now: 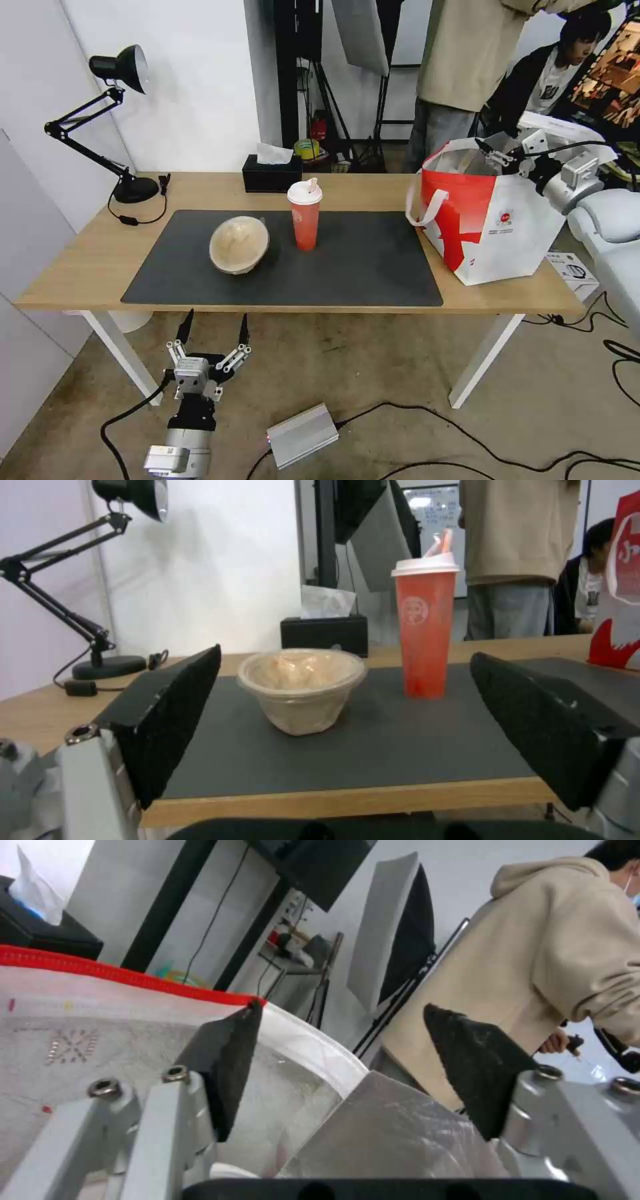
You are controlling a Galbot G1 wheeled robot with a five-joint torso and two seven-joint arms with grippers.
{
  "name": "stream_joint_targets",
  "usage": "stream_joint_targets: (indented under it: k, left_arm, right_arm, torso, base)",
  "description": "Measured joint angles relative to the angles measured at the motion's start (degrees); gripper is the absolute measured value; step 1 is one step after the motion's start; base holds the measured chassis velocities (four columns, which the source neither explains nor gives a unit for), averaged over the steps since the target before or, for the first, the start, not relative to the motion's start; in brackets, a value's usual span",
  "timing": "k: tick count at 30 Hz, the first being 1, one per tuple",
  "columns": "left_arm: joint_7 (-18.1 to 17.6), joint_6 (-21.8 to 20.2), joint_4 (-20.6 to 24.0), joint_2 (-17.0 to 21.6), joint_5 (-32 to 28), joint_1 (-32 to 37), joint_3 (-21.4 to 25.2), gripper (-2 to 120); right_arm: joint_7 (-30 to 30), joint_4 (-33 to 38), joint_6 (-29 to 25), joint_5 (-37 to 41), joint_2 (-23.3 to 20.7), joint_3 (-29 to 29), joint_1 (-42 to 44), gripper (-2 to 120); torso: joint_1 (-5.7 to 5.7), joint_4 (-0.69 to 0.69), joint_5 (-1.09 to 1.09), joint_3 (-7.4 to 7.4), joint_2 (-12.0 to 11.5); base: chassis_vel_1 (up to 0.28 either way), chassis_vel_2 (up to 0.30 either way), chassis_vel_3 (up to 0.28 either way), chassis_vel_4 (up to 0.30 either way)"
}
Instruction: Pick up the trash from the table and place it into the takeout bag.
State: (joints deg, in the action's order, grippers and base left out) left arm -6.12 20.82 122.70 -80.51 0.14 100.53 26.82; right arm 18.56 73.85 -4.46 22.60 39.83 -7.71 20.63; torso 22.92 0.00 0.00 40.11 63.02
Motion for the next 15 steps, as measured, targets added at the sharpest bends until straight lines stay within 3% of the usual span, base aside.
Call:
stream_joint_targets:
  k: [15]
  left_arm:
    - [0.1, 0.0, 0.0, 0.1, 0.1, 0.0, -0.2, 100]
  right_arm:
    - [-1.1, 1.9, 0.2, 0.5, -0.5, -0.6, 0.6, 70]
  torso:
    - [0.0, 0.0, 0.0, 0.0, 0.0]
  base:
    - [0.0, 0.0, 0.0, 0.0]
